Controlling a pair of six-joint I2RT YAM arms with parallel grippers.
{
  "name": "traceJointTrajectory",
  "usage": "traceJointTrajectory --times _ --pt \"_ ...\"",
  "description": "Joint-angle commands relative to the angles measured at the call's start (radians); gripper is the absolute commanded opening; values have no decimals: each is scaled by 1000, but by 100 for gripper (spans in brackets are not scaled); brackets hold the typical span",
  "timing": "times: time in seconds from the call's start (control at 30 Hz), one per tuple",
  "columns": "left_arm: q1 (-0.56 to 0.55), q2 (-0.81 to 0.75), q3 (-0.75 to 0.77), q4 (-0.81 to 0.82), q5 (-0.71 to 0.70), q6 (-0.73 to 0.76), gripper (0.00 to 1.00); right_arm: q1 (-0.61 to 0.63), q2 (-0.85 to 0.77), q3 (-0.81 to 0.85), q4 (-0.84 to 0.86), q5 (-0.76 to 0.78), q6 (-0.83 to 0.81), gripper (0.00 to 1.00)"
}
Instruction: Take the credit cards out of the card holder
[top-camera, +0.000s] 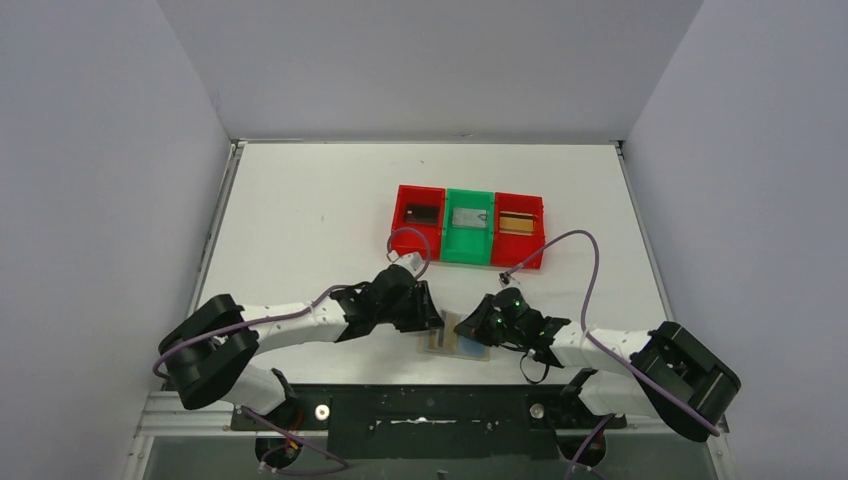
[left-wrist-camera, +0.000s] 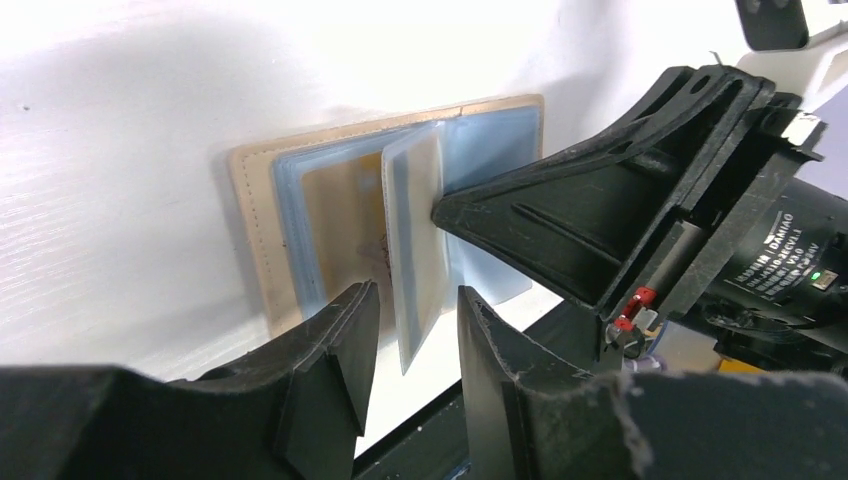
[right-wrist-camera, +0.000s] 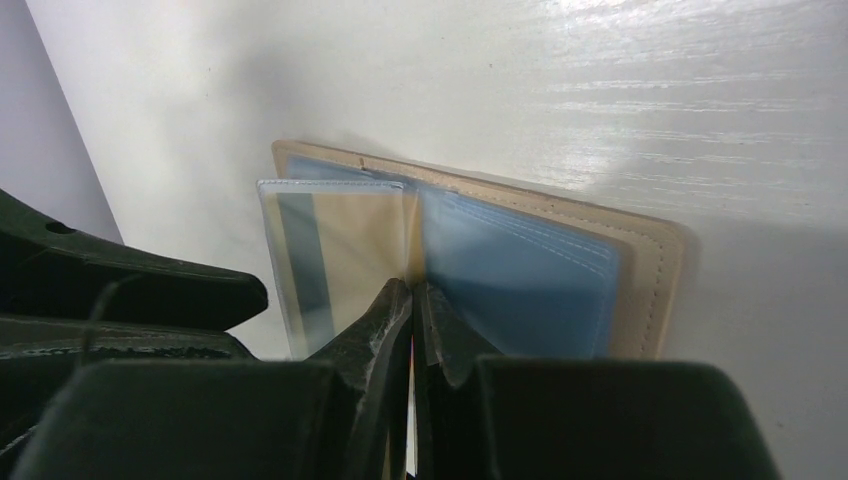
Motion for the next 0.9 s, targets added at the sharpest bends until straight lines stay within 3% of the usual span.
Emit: traceJointTrajectory --times 0.0,0.23,0.6,0.87 --pt "-2 -63 42 -38 -69 25 34 -10 -3 -24 -46 31 -12 0" --pt "-9 7 58 -5 -10 36 30 -13 5 -24 -36 23 -11 0" --pt "-14 35 61 -14 -14 49 0 -21 -16 -17 -40 14 -11 2" --pt "-14 29 31 -24 -39 54 0 -21 -72 24 -49 -17 -33 33"
